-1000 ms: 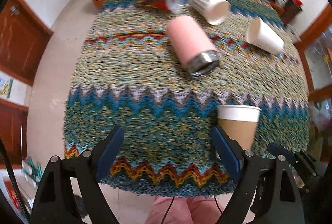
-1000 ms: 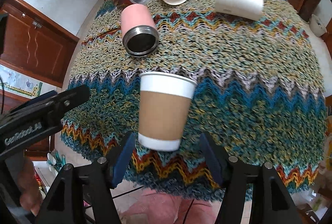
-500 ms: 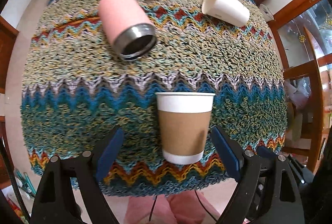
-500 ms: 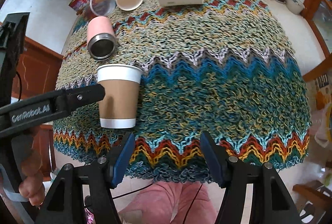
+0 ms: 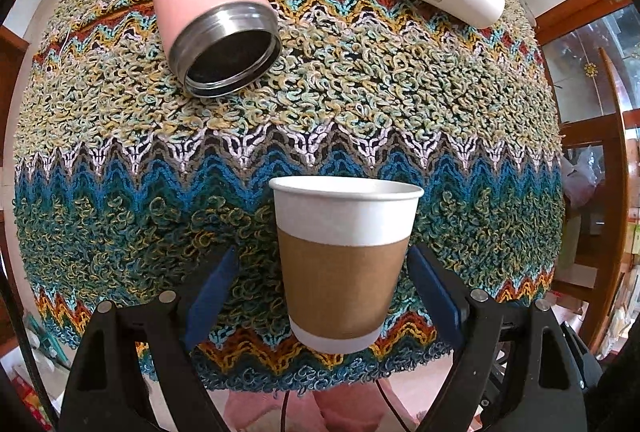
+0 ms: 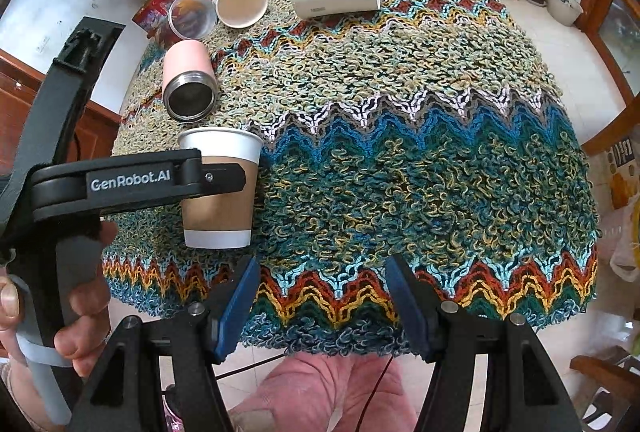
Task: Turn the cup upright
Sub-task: 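Grasp the cup with the left gripper while the right gripper releases it, then rotate the held cup with the left gripper, turning its opening toward the gripper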
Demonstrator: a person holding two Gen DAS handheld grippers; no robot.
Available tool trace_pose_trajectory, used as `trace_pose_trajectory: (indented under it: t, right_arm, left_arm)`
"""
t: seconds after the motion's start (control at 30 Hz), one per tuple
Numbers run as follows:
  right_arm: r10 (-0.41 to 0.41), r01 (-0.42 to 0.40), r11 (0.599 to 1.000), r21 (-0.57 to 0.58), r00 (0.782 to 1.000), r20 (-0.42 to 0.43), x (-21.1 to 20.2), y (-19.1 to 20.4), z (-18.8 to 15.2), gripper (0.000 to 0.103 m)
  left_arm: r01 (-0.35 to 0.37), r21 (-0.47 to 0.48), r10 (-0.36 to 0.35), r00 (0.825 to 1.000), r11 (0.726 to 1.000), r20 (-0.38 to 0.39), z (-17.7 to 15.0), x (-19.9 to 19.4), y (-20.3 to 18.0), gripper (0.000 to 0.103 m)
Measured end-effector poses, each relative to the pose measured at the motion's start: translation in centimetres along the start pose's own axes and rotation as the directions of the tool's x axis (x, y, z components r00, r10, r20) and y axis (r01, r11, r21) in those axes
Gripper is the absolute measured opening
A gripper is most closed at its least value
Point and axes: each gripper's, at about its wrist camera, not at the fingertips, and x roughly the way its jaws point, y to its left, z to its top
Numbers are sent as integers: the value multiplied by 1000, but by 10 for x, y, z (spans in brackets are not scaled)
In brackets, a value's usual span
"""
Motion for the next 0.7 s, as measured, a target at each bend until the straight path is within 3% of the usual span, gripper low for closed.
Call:
trace_pose_trajectory:
  t: [0.37, 0.7]
  right_arm:
    - [9, -9, 1000, -1, 1000, -5, 4, -3, 3, 66]
    - [12, -12, 1000, 3, 1000, -10, 5, -7, 6, 66]
  left_arm:
    - [0, -8, 0, 999, 1000, -35, 27, 10, -20, 70]
    - [12, -27, -13, 999, 1000, -49, 48, 25, -21, 70]
